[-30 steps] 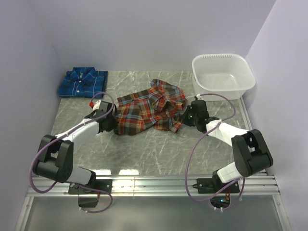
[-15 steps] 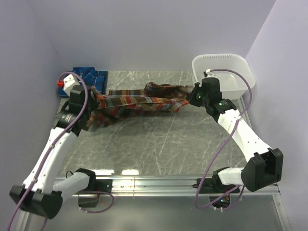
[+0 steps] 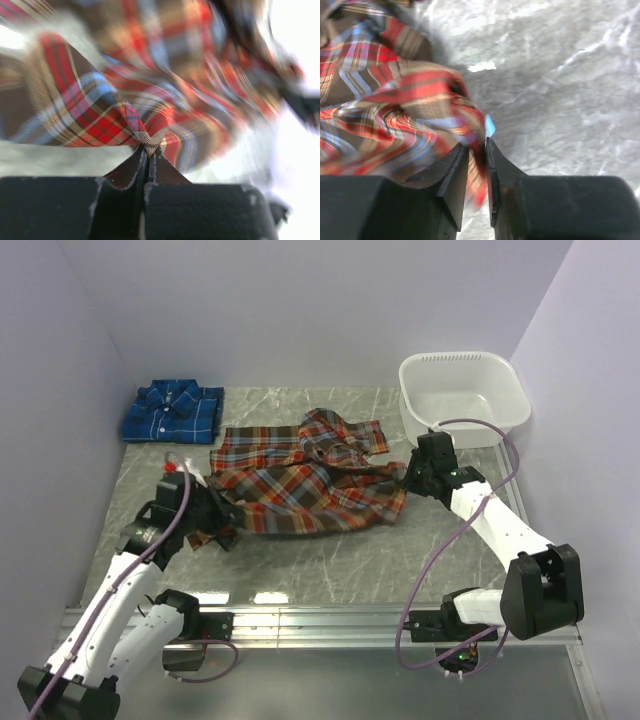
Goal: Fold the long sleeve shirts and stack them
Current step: Flatten the shirt out
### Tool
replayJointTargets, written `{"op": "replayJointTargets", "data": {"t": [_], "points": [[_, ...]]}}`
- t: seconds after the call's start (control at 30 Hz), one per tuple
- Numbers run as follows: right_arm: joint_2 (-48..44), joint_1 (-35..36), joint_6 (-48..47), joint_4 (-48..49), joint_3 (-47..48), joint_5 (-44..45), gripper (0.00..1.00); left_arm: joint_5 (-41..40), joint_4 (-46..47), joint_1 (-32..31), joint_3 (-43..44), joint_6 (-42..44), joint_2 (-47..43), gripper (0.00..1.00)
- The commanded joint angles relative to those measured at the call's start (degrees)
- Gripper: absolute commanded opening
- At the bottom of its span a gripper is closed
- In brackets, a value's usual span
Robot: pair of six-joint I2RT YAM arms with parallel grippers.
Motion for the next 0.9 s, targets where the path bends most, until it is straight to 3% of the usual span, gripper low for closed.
{"op": "replayJointTargets", "data": {"t": [0.0,0.07,0.17,0.23,0.33,0.43,0.47,0.57,0.7,0.73,0.8,0.87], "points": [[-1.6,-0.4,0.0,3.2,0.6,2.8,0.35,17.1,11.8,-4.2,-4.2,-4.4,0.9,0.01],[-1.6,-0.3,-0.1,3.2,1.0,2.9,0.41,18.6,14.4,-8.8,-4.3,-4.8,3.7,0.01],[-3.0,-0.1,-0.7,3.8,1.0,3.2,0.65,18.3,19.7,-17.8,-2.4,-4.7,8.5,0.01],[-5.0,0.5,-1.9,4.9,0.5,2.6,0.69,18.5,22.9,-24.5,0.1,-3.2,11.4,0.02],[-7.7,2.0,-4.2,7.6,-0.4,-2.0,0.72,19.8,25.0,-32.2,3.8,-0.3,17.5,0.14],[-9.1,4.4,-6.1,9.6,-0.9,-6.3,0.72,21.8,25.2,-36.2,7.4,3.2,22.8,0.38],[-9.2,5.3,-6.6,9.8,-0.9,-7.1,0.72,21.8,23.9,-36.6,8.3,4.1,24.4,0.52],[-8.1,9.3,-8.6,10.4,-0.8,-9.9,0.72,16.3,20.8,-36.6,11.8,6.2,23.7,0.70],[-5.1,14.6,-8.5,10.7,-1.1,-10.8,0.70,1.2,13.5,-35.8,14.3,6.8,19.5,0.81],[-3.7,15.6,-8.0,11.0,-1.3,-12.4,0.69,-5.4,12.1,-33.8,14.4,5.2,18.6,0.82],[-2.2,19.5,-6.8,12.1,-1.8,-14.2,0.67,-9.4,9.3,-30.2,14.0,3.5,16.0,0.82],[0.4,25.0,-6.9,12.6,-1.5,-15.0,0.66,-13.4,6.1,-22.5,12.4,1.7,13.9,0.83]]}}
